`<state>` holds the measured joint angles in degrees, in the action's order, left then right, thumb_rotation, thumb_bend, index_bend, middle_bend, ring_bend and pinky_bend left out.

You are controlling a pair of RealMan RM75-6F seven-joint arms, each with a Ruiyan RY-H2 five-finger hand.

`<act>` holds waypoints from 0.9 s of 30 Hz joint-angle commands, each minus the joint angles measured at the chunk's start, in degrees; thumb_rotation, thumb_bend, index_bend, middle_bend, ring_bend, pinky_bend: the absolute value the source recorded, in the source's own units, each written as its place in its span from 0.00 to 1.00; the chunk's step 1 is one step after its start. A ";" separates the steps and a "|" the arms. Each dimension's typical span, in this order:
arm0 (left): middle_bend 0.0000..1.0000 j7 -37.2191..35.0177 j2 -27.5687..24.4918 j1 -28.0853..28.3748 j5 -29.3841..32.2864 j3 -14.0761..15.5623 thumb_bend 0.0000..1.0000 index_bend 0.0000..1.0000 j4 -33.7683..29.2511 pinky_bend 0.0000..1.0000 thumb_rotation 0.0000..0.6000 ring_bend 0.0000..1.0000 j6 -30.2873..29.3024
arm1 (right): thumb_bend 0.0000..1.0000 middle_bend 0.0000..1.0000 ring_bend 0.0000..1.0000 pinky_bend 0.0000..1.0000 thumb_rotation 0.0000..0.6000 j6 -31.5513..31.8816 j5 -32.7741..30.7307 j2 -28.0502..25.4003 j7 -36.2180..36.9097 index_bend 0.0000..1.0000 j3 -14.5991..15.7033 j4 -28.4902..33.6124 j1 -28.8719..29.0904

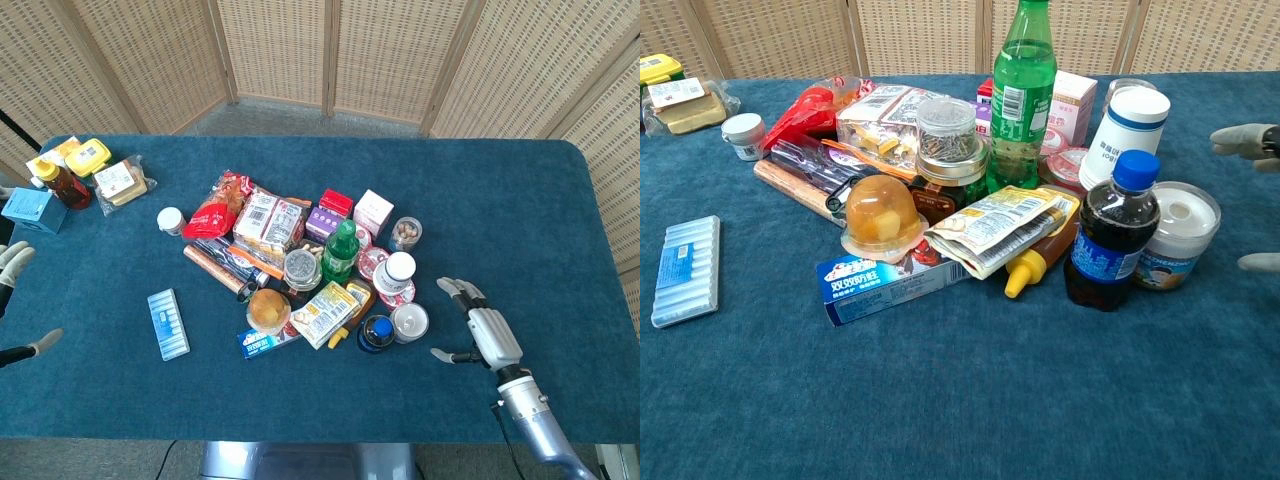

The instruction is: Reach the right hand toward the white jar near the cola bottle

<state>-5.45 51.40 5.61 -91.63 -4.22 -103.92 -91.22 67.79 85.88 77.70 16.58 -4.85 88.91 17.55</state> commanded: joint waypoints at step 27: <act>0.00 -0.49 0.08 0.19 1.28 -0.26 0.13 0.00 0.46 0.00 1.00 0.00 0.93 | 0.00 0.05 0.00 0.02 1.00 3.34 1.54 10.39 1.82 0.00 0.17 -9.95 2.49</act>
<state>-5.93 51.48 5.80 -90.34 -4.48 -103.46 -90.28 70.95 87.32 87.88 18.22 -4.75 79.14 20.02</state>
